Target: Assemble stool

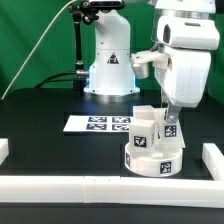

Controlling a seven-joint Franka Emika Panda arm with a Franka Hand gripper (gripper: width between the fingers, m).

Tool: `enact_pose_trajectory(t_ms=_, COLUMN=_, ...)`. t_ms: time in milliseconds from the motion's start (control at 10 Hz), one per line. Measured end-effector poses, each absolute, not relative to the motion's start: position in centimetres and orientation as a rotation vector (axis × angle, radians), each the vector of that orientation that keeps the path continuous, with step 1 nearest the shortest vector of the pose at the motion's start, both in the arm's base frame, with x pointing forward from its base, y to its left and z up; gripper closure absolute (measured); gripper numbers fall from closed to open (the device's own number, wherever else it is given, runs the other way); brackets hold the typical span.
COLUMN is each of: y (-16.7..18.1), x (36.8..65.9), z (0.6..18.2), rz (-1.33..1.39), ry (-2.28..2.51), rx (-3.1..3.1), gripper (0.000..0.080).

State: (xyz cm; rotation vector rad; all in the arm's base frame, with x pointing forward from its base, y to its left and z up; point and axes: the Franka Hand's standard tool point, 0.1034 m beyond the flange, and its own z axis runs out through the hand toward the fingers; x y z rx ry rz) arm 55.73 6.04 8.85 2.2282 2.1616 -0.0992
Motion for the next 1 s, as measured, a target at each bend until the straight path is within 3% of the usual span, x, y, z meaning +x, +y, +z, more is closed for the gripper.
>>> enact_pose_trajectory(t_ms=400, y=5.86, x=55.69, z=8.81, rz=-0.097, ry=2.015, rx=2.357, gripper=0.0463)
enact_pose_trajectory(t_ms=1000, y=6.30, x=55.45, z=8.72, rz=-0.094, ry=1.005, rx=2.921, gripper=0.0462)
